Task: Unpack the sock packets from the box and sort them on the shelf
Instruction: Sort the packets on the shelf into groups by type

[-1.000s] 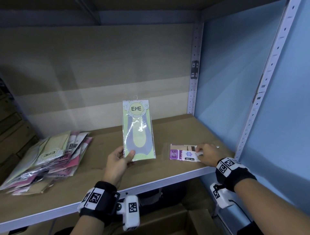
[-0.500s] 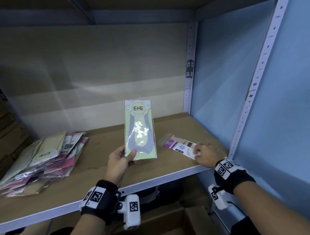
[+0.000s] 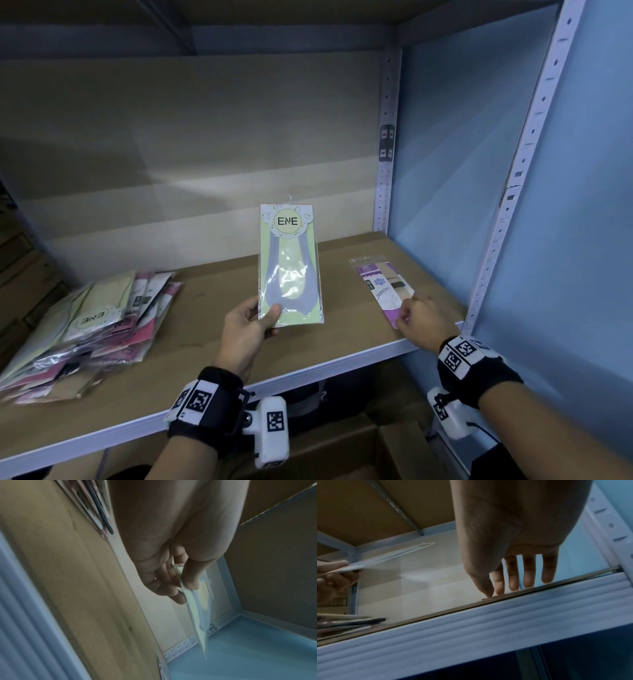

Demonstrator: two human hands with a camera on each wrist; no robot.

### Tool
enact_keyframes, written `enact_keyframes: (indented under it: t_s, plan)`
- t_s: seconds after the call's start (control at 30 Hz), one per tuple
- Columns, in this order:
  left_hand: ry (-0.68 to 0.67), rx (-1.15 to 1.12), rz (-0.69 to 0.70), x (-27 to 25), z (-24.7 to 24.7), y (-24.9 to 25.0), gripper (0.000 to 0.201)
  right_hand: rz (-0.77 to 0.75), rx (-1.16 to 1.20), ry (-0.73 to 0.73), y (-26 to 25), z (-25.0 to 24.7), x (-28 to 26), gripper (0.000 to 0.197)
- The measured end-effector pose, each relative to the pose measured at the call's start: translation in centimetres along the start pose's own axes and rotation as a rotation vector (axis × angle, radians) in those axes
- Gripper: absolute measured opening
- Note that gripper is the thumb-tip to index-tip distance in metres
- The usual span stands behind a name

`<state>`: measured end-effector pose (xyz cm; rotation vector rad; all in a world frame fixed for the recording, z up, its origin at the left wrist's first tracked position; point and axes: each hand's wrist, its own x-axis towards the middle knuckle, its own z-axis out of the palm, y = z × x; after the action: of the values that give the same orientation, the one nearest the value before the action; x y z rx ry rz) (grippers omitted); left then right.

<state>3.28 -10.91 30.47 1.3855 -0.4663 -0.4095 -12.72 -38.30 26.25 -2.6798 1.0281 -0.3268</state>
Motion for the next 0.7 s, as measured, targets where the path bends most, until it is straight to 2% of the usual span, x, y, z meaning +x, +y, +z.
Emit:
enact_keyframes:
  t_s: [0.33,0.7]
  plan:
    - [0.013,0.001,-0.033,-0.1,-0.1,-1.0,0.022,-0.023,-0.093,-0.015,0.7,1.0,2.0,0.033]
    - [0.037,-0.012,-0.025,0.7,-0.8,-1.0,0.022,0.022,-0.108,-0.079,0.6,0.4,4.2,0.037]
